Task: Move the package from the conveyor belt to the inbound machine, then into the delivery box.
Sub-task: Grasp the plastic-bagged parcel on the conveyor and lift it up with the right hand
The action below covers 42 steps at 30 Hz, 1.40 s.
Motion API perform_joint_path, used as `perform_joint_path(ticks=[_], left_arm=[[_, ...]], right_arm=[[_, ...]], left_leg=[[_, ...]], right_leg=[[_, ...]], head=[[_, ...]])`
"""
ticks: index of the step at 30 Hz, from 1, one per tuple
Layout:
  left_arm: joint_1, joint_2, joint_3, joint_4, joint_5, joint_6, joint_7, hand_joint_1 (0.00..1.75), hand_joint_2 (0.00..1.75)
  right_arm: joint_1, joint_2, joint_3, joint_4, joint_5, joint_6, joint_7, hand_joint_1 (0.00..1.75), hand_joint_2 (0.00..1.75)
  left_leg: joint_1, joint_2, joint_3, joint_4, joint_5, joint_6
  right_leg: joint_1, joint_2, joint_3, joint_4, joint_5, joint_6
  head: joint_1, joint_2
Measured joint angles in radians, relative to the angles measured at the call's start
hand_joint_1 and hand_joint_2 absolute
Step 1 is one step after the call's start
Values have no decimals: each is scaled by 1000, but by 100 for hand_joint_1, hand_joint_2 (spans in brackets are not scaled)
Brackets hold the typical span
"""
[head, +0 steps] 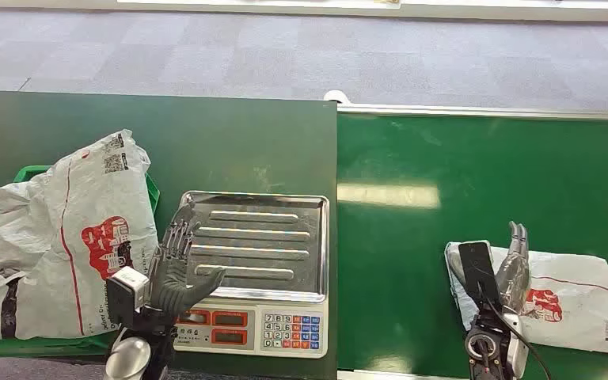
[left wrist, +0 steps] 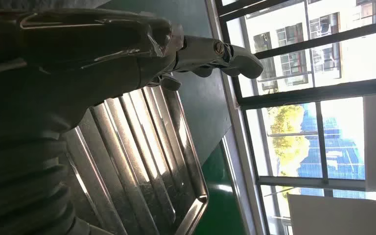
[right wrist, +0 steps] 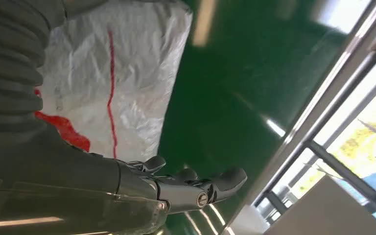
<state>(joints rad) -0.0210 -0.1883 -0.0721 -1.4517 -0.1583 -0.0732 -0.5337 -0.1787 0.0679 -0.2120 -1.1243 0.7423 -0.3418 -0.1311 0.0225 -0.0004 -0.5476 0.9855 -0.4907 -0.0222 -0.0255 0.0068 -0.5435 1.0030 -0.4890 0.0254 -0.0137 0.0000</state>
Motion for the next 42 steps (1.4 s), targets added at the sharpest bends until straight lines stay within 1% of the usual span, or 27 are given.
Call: perform_joint_path(ticks=[3, 7, 12, 14, 17, 20, 24, 25, 28, 29, 35, 42], left_arm=[[1, -1, 5, -8, -4, 4, 6, 0, 175], [3, -1, 11, -21, -6, 11, 15, 0, 175], [5, -2, 19, -32, -7, 18, 28, 0, 175], [6, -2, 20, -38, -8, 20, 34, 0, 175], [8, -2, 22, -42, -8, 22, 38, 0, 175], [8, -2, 23, -43, -9, 23, 39, 0, 175], [8, -3, 25, -47, -9, 27, 46, 0, 175], [8, -3, 25, -48, -9, 28, 48, 0, 175], [9, -4, 27, -49, -9, 29, 51, 0, 175], [9, -4, 28, -50, -9, 29, 51, 0, 175], [10, -5, 33, -50, -9, 30, 51, 0, 175], [9, -6, 34, -50, -9, 31, 51, 0, 175]], right_arm=[[-17, -11, -33, 38, 35, 9, 38, 0, 175], [-50, -32, -86, 114, 54, 67, 86, 0, 175], [-69, -52, -121, 179, 144, 109, 199, 0, 175], [-78, -60, -133, 205, 177, 137, 228, 0, 175], [-93, -68, -149, 238, 210, 173, 248, 0, 175], [-106, -71, -158, 259, 224, 184, 256, 0, 175], [-120, -75, -163, 280, 258, 199, 287, 0, 175], [-124, -76, -165, 285, 262, 202, 291, 41, 175], [-135, -76, -176, 300, 269, 203, 290, 172, 175], [-138, -76, -179, 304, 269, 203, 288, 175, 175], [-152, -75, -189, 317, 270, 204, 283, 175, 175], [-167, -74, -193, 332, 263, 218, 254, 175, 175]], left_leg=[[0, 0, 0, 0, 0, 0], [0, 0, 0, 0, 0, 0], [0, 0, 0, 0, 0, 0], [0, 0, 0, 0, 0, 0], [0, 0, 0, 0, 0, 0], [0, 0, 1, 0, 0, 0], [0, 0, 3, 0, 0, 0], [0, 0, 3, 0, 0, 0], [0, 0, 4, 0, 0, 0], [0, 0, 5, 0, 0, 0], [0, 0, 6, 0, 0, 0], [0, 0, 7, 0, 0, 0]], right_leg=[[0, 0, 0, 0, 0, 0], [0, 0, 0, 0, 0, 0], [0, 0, 0, 0, 0, 0], [0, 0, 0, 0, 0, 0], [0, 0, 0, 0, 0, 0], [0, 0, 1, 0, 0, 0], [0, 0, 3, 0, 0, 0], [0, -1, 4, 0, 0, 0], [0, -1, 5, 0, 0, 0], [0, -1, 5, 0, 0, 0], [0, -1, 6, 0, 0, 0], [0, 0, 6, 0, 0, 0]], head=[[0, 0], [0, 0], [0, 0], [0, 0], [0, 0], [0, 0], [0, 0], [0, 0], [0, 0], [0, 0], [0, 0], [0, 0]])
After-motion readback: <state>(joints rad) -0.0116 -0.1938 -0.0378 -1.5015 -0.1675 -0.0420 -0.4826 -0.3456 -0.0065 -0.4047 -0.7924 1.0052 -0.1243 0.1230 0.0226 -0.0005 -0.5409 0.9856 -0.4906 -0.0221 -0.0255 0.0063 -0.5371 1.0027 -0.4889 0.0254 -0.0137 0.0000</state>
